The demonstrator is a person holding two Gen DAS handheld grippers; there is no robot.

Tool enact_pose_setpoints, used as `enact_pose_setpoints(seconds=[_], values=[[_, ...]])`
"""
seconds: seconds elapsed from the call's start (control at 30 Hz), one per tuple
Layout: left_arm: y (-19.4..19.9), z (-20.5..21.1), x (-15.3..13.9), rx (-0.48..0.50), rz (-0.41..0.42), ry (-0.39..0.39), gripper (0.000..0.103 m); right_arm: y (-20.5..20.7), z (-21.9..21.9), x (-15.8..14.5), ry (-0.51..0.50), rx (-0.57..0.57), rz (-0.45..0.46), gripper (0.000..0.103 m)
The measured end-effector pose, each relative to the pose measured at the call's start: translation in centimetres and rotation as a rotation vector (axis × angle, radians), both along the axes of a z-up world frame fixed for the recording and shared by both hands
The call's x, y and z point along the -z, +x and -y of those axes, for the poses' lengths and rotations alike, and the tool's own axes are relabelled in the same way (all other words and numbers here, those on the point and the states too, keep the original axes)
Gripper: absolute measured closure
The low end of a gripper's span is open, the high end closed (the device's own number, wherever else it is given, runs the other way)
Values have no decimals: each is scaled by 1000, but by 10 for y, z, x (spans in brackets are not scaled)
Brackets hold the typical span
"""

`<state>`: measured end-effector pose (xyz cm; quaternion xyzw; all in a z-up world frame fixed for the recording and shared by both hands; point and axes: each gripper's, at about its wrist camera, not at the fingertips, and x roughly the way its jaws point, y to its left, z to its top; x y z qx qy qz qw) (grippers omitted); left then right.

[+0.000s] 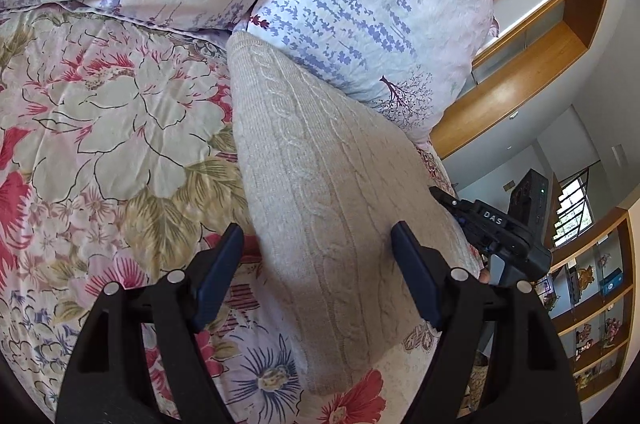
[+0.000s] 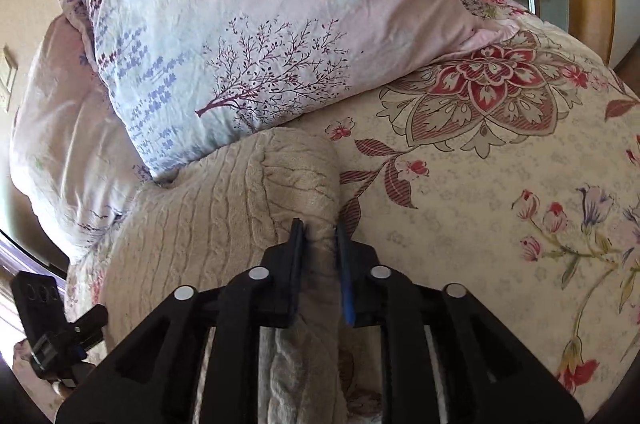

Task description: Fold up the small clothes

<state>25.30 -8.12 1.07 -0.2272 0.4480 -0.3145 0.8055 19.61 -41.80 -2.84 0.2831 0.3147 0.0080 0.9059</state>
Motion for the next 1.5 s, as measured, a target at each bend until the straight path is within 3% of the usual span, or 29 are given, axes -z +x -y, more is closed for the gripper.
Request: enact_pose_setpoints(seconds=[0.03,0.07,0.2,0.27,0.3,0.37,0.47,0.57,0.67,0.87,0.9,0.97,1.03,1.07,1.17,1.4,1.5], values=[[0,-1,0,-2,-5,-6,28,-8,2,-1,32,-6,10,60],[0,-2,0,-3,-9,-12,28,-17,3,-2,62,-12,25,56],[-2,-2,-1,2,-10,-23,28,-47,4,3,139,-54,54,55],[-4,-1,-1,10,-9,-24,28,-54,2,9,153,-70,43,63],[-4,0,-1,13,-9,-21,28,-54,-1,11,150,-83,43,85],[-6,3,-1,19,-8,-18,28,-55,-3,9,97,-75,56,88],[-6,4,-1,24,-4,-20,28,-57,-7,-5,32,-50,113,90],[-6,5,0,25,-8,-19,28,-51,-10,-5,-43,-33,76,90],[-6,5,1,22,-16,-24,28,-42,-8,12,-42,-27,12,90],[-7,9,3,26,-12,-16,28,-40,-7,27,-12,-23,-10,90],[-7,9,4,27,-14,-15,28,-40,-7,26,-14,-25,-11,88],[-6,9,4,21,-15,-17,27,-44,0,21,27,-24,6,74],[-3,7,4,2,-36,-21,27,-47,12,16,102,-14,34,37],[-1,6,4,-8,-53,-32,27,-47,18,13,135,-13,53,33],[6,3,6,-41,-96,-60,27,-34,29,12,197,-46,40,33],[18,12,6,-58,-115,-42,28,2,19,25,261,-145,-28,33],[26,15,11,-73,-146,-59,35,7,10,25,250,-173,-20,35]])
